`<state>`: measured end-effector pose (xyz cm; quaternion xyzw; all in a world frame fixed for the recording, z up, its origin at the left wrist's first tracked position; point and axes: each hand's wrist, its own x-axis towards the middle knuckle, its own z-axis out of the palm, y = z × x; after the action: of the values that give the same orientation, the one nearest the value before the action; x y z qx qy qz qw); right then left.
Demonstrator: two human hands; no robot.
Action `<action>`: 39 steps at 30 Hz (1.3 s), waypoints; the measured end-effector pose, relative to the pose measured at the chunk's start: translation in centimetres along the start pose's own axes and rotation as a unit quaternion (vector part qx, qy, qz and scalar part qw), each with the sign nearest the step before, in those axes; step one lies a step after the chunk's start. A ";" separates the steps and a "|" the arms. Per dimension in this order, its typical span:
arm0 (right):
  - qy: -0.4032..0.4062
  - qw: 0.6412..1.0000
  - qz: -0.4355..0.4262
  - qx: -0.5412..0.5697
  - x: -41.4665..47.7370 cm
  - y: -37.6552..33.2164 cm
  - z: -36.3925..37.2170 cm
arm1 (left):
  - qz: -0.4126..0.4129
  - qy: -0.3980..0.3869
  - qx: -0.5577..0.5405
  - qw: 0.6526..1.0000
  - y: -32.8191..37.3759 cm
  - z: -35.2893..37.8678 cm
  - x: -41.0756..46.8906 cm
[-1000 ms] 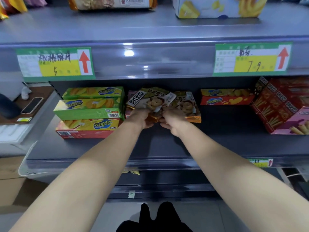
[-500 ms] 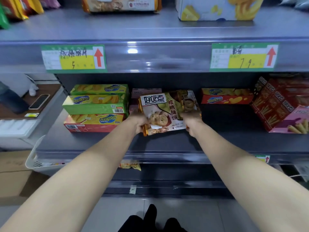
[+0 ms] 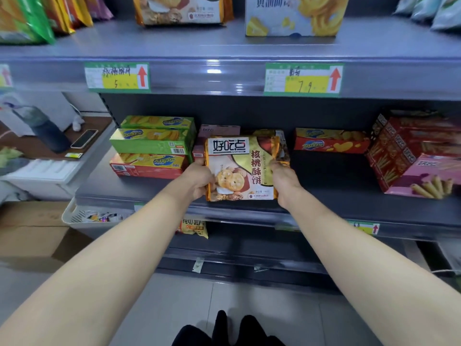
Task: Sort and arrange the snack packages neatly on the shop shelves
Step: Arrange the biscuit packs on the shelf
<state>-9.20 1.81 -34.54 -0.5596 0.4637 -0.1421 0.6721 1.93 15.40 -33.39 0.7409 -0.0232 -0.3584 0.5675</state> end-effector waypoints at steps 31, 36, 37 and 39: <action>-0.063 0.988 -0.144 -0.007 -14.2 -1.2 -0.4 | 0.055 0.115 0.004 0.992 -0.1 -4.0 -13.4; -0.045 0.985 -0.166 0.005 -17.9 -0.1 2.6 | 0.088 0.090 -0.031 0.992 -0.4 -7.7 -15.2; -0.036 0.983 -0.179 0.005 -18.7 0.1 3.2 | 0.096 0.085 -0.032 0.991 -0.4 -8.3 -15.6; -0.013 0.978 -0.210 0.001 -20.5 0.3 4.4 | 0.111 0.076 -0.025 0.991 -0.1 -9.5 -16.7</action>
<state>-16.76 19.19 -25.54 -0.6453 0.3268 -0.2737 0.6339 -5.21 30.65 -24.15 0.7445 -0.0536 -0.2363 0.6221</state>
